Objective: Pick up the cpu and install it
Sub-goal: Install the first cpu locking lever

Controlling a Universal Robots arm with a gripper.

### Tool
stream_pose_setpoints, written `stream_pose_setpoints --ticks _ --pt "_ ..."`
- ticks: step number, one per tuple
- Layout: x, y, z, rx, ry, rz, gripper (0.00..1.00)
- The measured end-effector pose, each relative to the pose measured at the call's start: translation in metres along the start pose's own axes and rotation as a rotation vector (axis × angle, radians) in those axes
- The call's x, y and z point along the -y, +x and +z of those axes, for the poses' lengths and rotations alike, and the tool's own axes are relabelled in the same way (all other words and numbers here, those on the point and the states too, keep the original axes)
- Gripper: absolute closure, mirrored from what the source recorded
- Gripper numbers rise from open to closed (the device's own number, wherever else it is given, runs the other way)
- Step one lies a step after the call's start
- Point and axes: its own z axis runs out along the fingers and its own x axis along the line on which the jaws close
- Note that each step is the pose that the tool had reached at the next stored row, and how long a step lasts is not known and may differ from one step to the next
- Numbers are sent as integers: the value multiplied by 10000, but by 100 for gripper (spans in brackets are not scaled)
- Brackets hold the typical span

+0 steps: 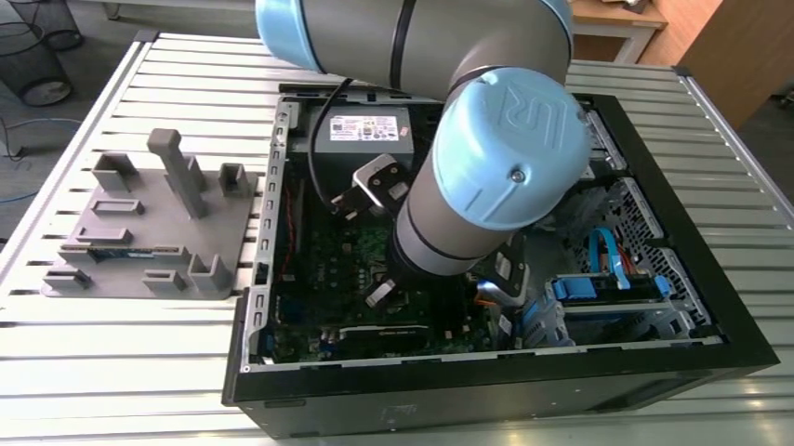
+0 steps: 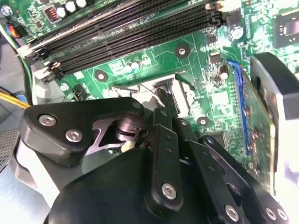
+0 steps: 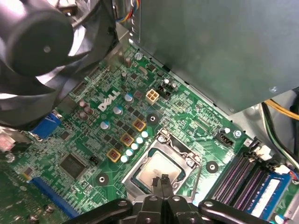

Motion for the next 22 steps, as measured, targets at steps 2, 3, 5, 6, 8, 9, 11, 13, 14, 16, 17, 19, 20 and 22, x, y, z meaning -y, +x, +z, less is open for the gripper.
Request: stream_pose_setpoints --ticks 2,3,5,6,8,9,11,13,14,16,17,19,20,22 --pt "-9 -2 -37 0 0 0 89" --pt "-13 -4 -54 1 0 0 89" --pt "-21 -7 -88 1 0 -1 89" --pt "-26 -8 -106 1 0 -1 89" --pt "-37 -12 -146 2 -1 -2 89" --pt "-43 -14 -167 2 -1 -2 89" --pt "-56 -18 -213 2 -1 -1 89" --pt "-68 -23 -258 1 -1 -2 89" --pt "-75 -25 -281 1 -1 -1 89" --pt "-88 -29 -328 2 -1 -1 89" --pt "-95 -32 -354 2 -1 -1 89" --pt "-111 -37 -413 2 -1 -1 89" --pt "-118 -39 -442 2 -1 -1 89" --pt "-132 -43 -494 0 -1 -1 89"
